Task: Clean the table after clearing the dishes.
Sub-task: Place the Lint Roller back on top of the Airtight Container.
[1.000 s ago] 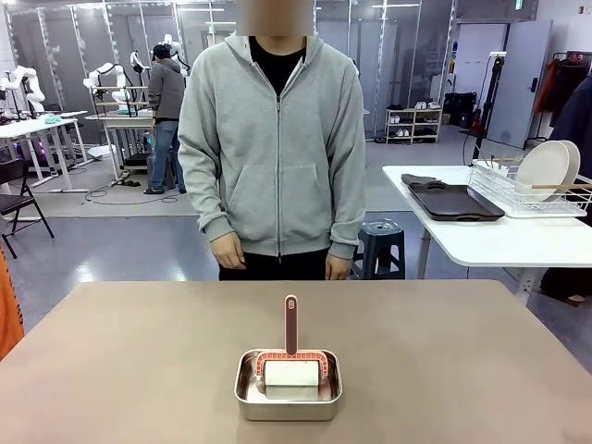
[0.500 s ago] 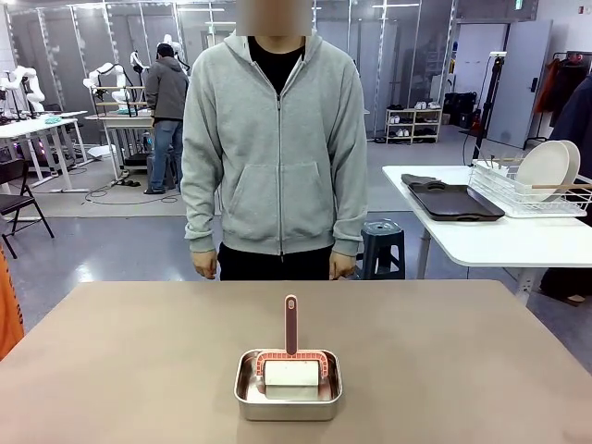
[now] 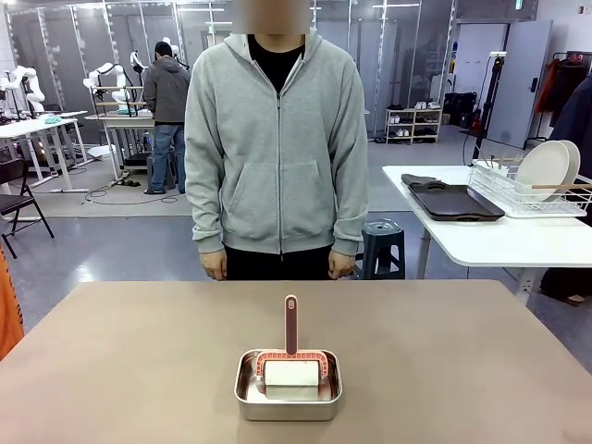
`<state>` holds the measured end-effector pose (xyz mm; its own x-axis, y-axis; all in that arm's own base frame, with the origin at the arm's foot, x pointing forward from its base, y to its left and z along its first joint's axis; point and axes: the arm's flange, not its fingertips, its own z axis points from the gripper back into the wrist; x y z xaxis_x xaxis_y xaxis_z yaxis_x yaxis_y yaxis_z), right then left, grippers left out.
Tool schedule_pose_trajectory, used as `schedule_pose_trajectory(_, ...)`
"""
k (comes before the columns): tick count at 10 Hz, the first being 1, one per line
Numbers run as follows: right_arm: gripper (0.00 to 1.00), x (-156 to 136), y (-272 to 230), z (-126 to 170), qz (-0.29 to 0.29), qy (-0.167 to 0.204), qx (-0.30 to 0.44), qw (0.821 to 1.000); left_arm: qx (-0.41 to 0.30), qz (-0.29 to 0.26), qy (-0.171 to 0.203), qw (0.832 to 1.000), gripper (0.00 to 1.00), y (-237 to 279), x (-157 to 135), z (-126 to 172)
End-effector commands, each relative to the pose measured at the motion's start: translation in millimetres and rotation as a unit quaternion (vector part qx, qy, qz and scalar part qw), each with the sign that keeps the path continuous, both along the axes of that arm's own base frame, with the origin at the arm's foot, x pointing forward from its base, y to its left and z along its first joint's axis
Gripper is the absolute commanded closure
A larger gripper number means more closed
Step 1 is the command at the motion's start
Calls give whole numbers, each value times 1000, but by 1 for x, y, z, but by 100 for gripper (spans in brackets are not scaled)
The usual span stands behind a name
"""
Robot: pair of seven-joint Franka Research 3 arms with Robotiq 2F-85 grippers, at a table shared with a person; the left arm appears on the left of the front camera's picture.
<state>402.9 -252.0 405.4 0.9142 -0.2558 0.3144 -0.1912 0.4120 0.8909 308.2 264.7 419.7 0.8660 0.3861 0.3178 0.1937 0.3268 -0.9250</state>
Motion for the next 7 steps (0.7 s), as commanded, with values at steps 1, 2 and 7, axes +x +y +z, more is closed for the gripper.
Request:
schedule_pose_trajectory(1,0,-1,1,2,3,-7,2,1000,-3,-3,-5,1000,0,2,-1,4)
schedule_pose_trajectory(2,0,-1,1,2,3,-7,2,1000,-3,-3,-5,1000,0,2,-1,4)
schedule_pose_trajectory(7,0,-1,1,2,3,-7,2,1000,-3,-3,-5,1000,0,2,-1,4)
